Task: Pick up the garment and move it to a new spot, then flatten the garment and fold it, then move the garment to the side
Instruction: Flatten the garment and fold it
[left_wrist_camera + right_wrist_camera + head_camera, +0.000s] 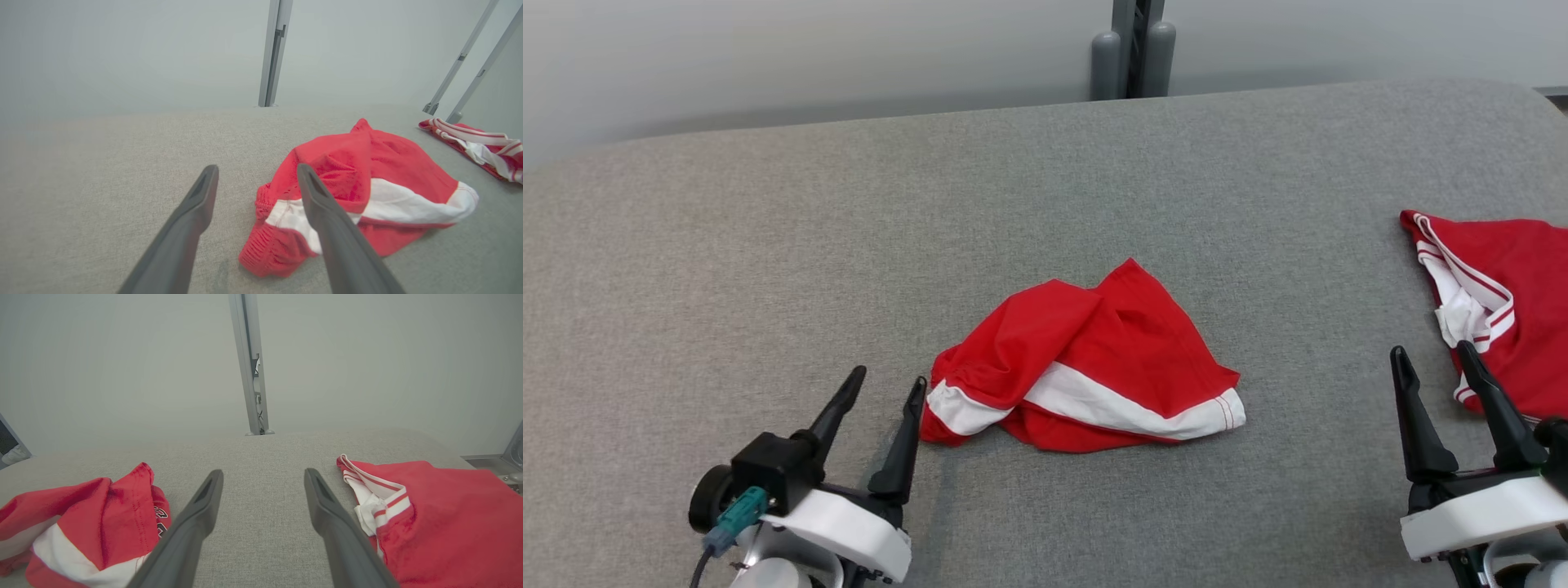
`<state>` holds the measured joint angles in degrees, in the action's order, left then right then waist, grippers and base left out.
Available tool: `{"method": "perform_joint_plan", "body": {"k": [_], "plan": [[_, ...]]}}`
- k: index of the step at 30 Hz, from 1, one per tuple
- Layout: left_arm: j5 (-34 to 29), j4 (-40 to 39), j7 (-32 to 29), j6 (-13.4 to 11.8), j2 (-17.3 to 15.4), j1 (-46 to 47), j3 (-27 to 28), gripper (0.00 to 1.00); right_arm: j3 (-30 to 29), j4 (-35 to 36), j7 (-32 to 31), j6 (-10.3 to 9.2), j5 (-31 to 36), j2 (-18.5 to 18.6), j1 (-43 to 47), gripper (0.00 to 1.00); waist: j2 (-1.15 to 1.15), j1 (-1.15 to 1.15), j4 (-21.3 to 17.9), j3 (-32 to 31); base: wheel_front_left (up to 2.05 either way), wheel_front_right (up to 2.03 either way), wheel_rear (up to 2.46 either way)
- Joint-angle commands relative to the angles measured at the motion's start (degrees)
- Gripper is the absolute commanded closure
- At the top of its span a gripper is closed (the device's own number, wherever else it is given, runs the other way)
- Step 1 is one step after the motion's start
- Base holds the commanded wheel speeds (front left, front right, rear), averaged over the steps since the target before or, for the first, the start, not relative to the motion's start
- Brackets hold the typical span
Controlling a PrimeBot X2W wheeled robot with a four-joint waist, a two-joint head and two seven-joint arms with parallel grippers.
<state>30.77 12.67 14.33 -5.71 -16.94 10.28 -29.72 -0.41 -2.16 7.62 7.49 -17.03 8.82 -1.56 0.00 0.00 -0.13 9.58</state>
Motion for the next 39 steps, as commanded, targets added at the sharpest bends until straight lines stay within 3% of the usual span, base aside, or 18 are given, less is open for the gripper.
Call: {"method": "perform_joint_plan", "body": {"k": [1, 11, 29, 33, 39], "plan": [[0.32, -0.48, 0.41, -0.44, -0.37, -0.54, 0.63, 0.00, -0.12, 0.26, -0.03, 0.00, 0.35, 0.38, 0.70, 0.00, 0.00, 0.00, 0.60, -0.63, 0.00, 0.00, 0.00], [-1.47, -9.57, 0.76, -4.66, -4.14, -4.80, 11.73, 0.00, 0.76, 1.26, -1.66, 0.00, 2.79, 0.84, 2.08, 0.00, 0.00, 0.00, 3.39, -4.81, 0.00, 0.00, 0.00], [-1.50, -12.69, -1.06, -5.92, -6.14, -10.09, 11.10, 0.00, 1.02, 2.42, -2.93, 0.00, 1.74, 0.74, 5.44, 0.00, 0.00, 0.00, 3.60, -8.14, 0.00, 0.00, 0.00], [-1.02, -13.49, -2.15, -3.26, -6.39, -6.43, 9.77, 0.00, 0.79, 2.99, -3.11, 0.00, 1.84, 0.49, 4.88, 0.00, 0.00, 0.00, 4.10, -7.06, 0.00, 0.00, 0.00], [2.20, -8.51, -10.77, 5.17, -6.21, 2.62, 4.79, 0.00, 1.86, 3.35, -3.38, 0.00, 2.11, 0.70, 3.48, 0.00, 0.00, 0.00, 3.57, -4.69, 0.00, 0.00, 0.00]]}}
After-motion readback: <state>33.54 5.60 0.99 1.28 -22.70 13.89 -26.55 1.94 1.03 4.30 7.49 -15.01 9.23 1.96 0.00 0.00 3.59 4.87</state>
